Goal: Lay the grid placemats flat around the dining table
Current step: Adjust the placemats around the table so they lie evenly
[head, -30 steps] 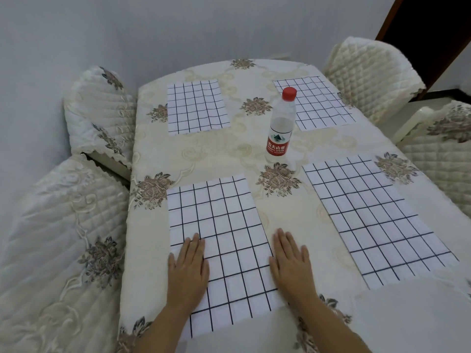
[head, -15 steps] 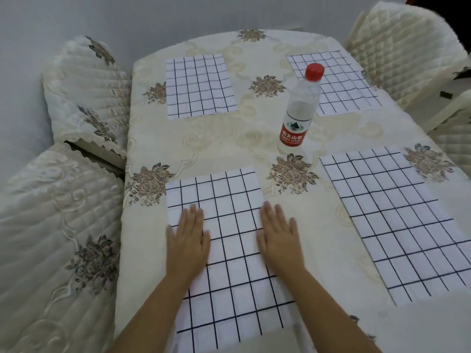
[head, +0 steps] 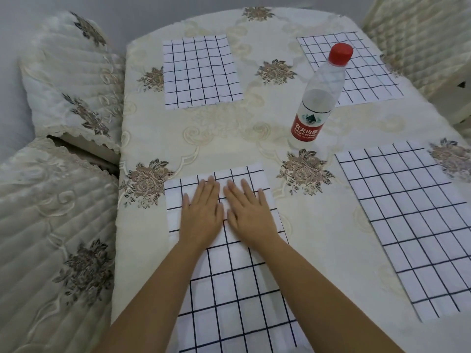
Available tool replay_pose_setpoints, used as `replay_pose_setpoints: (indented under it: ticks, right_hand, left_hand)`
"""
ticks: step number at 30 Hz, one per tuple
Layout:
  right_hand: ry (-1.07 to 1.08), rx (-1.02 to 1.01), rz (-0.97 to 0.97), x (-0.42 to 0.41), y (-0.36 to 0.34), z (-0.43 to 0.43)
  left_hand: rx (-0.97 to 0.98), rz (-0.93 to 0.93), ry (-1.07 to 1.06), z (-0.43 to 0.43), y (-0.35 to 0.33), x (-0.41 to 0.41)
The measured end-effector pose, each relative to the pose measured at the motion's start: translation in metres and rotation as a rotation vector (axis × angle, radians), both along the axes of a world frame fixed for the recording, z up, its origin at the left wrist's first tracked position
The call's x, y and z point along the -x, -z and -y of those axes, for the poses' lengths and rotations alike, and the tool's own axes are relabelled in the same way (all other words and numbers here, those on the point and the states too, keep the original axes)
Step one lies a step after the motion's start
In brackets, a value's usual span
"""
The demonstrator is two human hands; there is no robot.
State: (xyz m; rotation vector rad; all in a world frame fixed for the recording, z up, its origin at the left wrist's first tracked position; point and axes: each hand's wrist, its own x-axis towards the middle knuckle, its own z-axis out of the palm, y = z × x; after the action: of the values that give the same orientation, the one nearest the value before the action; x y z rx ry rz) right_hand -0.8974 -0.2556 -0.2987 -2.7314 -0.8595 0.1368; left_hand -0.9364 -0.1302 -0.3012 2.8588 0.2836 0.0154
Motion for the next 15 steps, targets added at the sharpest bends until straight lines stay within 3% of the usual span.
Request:
replay_pose_setpoints:
  ticks: [6,11,15]
  right_hand:
    - [0.173,0.097,-0.041,-0.044,0.003,0.049]
    - [0.398,-0.139,-0.034,-0.048,-0.014,0.021]
    - [0.088,0.022,-0.029,-0.014,-0.015,-0.012]
  left_hand:
    - [-0.066,-0.073,-0.161,-0.068,0.004,0.014]
    - [-0.005,0.05,-0.207,-0.064,-0.001,0.008]
    - [0.001,0.08,0.04,-0.012,-0.001,0.012]
